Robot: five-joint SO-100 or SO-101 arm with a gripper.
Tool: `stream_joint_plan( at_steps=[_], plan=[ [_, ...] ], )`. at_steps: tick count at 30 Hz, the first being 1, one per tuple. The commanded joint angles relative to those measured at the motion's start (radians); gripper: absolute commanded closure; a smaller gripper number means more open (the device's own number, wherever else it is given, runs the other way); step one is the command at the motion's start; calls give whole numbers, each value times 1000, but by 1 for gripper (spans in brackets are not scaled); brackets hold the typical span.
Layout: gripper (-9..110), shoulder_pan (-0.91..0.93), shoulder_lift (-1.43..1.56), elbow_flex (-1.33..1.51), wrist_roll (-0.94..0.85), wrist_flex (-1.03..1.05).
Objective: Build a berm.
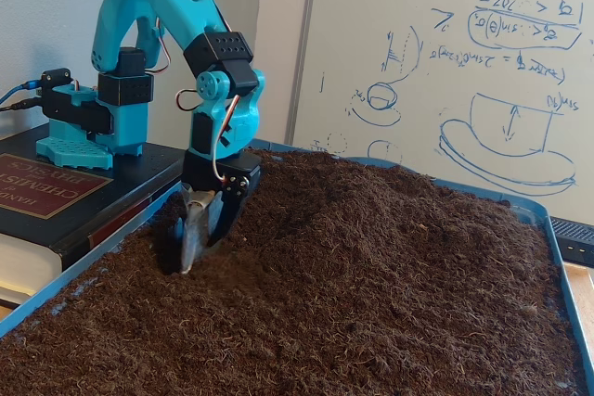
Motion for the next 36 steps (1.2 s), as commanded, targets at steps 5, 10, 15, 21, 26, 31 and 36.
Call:
stream_joint_plan(
  at_steps=[5, 10, 15, 21, 26, 31, 36],
  plan=[
    [101, -40, -41, -176, -2, -72],
    [101, -43, -72, -261, -2, -72],
    [101, -78, -74, -314, -2, -71],
    [101, -110, -61, -359, 2, -69],
    [101, -127, -61, -419, 124, -67],
    [101, -155, -61, -451, 190, -60],
    [101, -176, -15, -442, 193, -58]
  ],
)
